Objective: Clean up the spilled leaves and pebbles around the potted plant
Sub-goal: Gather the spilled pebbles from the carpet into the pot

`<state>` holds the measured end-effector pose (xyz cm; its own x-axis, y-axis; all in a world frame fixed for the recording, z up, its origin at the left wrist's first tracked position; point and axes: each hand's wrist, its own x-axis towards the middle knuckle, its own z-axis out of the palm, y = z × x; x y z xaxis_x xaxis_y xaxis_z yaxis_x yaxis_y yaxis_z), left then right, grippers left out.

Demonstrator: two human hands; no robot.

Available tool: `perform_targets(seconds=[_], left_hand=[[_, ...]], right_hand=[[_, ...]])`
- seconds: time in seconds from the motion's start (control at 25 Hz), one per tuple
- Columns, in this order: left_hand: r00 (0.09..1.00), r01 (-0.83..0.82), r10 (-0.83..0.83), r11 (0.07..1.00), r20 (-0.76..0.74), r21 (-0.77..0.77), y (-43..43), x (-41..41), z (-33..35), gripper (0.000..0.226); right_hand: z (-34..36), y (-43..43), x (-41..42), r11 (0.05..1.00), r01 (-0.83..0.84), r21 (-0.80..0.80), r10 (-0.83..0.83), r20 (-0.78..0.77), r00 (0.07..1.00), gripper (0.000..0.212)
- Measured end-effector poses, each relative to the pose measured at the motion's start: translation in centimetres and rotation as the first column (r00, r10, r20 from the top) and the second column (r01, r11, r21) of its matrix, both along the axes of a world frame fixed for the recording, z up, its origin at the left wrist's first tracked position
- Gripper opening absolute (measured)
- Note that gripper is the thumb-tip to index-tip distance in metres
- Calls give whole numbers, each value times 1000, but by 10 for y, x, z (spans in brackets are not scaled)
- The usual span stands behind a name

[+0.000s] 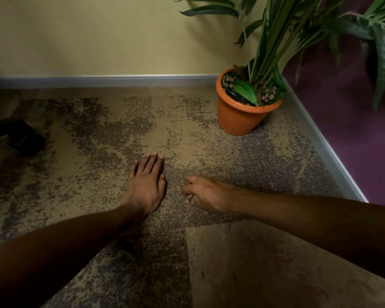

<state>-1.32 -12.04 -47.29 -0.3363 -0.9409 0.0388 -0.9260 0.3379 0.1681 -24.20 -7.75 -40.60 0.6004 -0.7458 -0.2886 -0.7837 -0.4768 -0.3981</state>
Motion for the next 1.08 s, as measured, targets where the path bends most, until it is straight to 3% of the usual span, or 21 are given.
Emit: perform_targets(seconds=[0.2, 0.36, 0.48, 0.64, 0.88, 1.08], left_hand=[[1000, 0, 0, 1000, 2, -6, -1, 0, 0, 64], [1000, 9, -9, 1000, -9, 1, 0, 1, 0, 65], [1000, 11, -11, 1000, 0, -2, -1, 1, -1, 65], [1000, 13, -13, 1000, -4, -4, -1, 2, -2, 65], [1000, 8, -8, 1000, -7, -2, -1, 1, -2, 66], [1000, 10, -10, 1000, -13, -6, 0, 1, 1, 66]], right_hand=[[0, -2, -6, 997, 68, -44, -68, -4, 998, 34], [8, -12, -7, 992, 103, -74, -102, 26, 994, 25], [28, -31, -13, 971, 136, -194, -125, 68, 990, 13], [76, -71, -35, 882, 263, -391, -219, 156, 963, 12], [141, -126, -91, 633, 481, -606, -461, 204, 864, 22], [140, -141, -104, 621, 520, -586, -574, 111, 811, 31]])
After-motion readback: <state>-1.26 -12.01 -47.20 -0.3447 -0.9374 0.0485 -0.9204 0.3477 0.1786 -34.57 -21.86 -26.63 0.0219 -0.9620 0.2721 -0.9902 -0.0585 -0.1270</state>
